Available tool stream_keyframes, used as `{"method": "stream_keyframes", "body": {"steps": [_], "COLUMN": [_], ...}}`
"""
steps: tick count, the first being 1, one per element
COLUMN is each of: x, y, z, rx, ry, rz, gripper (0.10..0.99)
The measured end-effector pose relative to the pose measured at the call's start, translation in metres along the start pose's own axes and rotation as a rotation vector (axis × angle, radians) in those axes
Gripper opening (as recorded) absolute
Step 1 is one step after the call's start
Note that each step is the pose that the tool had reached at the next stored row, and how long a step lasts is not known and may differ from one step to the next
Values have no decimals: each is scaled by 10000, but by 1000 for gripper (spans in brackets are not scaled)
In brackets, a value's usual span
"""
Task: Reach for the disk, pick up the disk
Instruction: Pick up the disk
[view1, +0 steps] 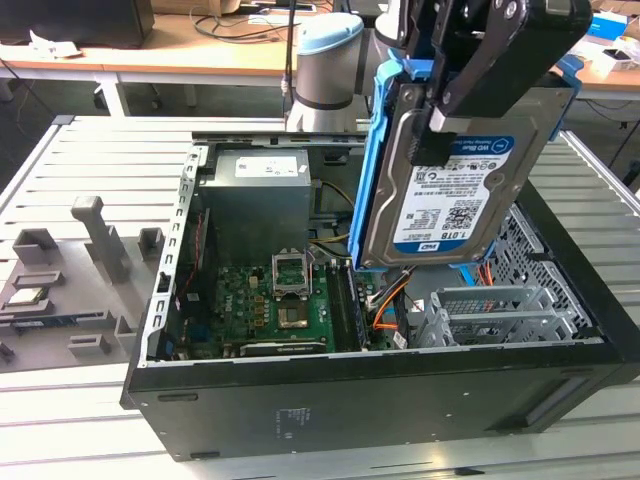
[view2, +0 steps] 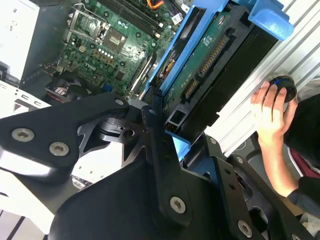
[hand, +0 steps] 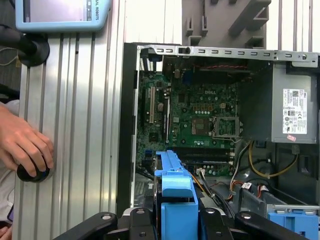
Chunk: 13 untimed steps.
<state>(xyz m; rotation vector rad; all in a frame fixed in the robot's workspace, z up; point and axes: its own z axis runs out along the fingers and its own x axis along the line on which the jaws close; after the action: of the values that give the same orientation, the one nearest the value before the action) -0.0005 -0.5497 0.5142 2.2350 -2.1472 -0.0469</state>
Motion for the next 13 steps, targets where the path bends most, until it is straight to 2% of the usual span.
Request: {"method": "stream_keyframes", "body": {"steps": [6,13], "x": [3,4], "y": [-68,-96], "z": [3,37], "rx": [1,0], "ry": [-1,0], "rz": [1,1], "gripper": [365,365]}}
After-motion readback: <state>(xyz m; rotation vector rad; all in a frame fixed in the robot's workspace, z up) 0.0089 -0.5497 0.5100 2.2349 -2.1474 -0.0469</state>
